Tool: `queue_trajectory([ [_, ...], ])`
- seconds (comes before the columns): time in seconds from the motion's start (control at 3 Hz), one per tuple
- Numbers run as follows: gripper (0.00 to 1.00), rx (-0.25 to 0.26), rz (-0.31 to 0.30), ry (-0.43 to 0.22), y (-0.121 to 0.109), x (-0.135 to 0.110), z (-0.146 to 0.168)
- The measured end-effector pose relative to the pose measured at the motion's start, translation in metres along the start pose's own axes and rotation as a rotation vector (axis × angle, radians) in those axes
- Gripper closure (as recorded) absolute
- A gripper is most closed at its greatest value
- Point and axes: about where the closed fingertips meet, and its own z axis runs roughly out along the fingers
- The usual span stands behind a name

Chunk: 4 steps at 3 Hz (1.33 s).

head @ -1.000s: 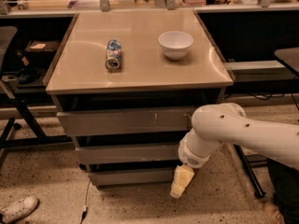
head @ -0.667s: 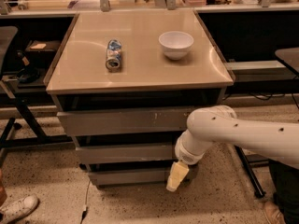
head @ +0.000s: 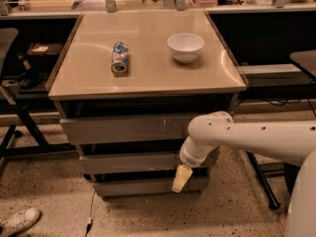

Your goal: Open middle drawer

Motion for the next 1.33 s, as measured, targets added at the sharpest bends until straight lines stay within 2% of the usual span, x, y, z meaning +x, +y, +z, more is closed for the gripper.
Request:
queue_trajectory([
  [0.67,0.00,-0.003,0.023,-0.018,0.000,0.007,0.020],
  [1.33,0.00,0.135,0.138,-0.025,-0.039,0.012,0.047],
])
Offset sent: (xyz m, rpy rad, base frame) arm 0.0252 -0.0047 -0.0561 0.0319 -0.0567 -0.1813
